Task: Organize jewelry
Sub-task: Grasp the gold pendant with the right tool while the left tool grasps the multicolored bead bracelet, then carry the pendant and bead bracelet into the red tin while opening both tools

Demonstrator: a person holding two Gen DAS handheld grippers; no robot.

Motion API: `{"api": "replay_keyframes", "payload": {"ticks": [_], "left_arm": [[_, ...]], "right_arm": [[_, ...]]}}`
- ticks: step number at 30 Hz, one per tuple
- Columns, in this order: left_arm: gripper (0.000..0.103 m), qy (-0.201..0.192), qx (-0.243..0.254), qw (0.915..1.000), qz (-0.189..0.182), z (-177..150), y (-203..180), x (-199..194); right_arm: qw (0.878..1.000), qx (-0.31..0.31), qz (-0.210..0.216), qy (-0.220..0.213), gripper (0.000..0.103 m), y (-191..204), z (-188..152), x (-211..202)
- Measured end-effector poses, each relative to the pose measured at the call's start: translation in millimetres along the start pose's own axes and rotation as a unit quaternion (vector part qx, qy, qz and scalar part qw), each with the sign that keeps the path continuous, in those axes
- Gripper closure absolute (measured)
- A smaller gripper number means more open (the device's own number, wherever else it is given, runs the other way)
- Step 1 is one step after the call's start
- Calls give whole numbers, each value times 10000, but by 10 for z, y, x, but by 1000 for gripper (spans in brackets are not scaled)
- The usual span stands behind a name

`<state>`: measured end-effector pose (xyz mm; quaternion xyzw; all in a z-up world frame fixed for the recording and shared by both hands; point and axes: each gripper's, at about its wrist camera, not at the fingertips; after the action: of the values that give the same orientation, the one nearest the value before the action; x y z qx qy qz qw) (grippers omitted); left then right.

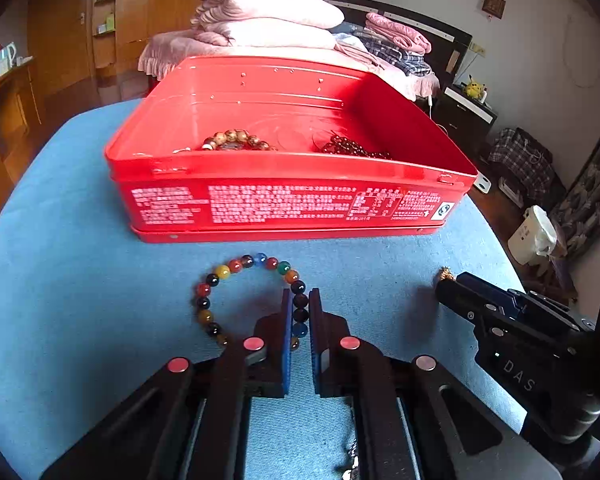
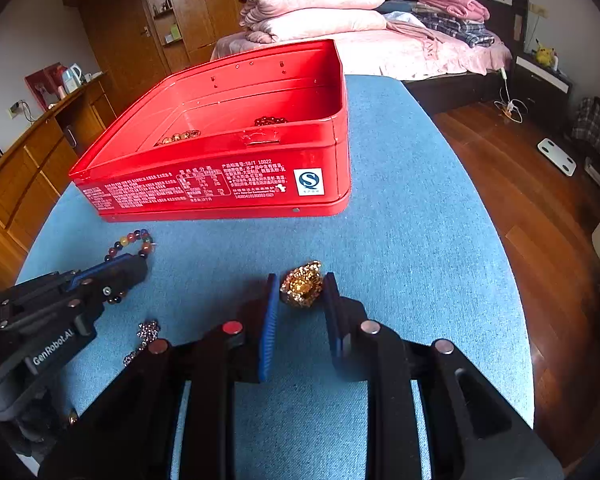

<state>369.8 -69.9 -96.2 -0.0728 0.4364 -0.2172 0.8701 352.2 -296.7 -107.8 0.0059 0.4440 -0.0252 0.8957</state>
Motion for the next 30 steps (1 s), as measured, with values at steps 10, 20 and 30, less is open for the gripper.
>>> {"api": "replay_keyframes", "payload": {"ticks": [10,20,30], "left_arm": [[95,-262,-123,9994,203,-7,206,-323],[95,-465,-125,9986,201,31,310,-549],[95,-874,-3,9962,-5,397,249,-743]], "right_arm": [[9999,-114,26,-38,82,167,13,-112],[9990,-386,75,-202,82,464,88,-275],[9969,-575,5,-529,82,620,464,-441]]}}
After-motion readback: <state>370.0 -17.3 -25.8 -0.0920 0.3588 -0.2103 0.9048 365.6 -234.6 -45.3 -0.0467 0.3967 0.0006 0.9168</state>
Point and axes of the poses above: each gripper's, at about its wrist camera, not at the fingertips, and x roughly the way its jaws point, y to its left, z to its top, and after that the axes turned 10 degrees about -z, right-handed
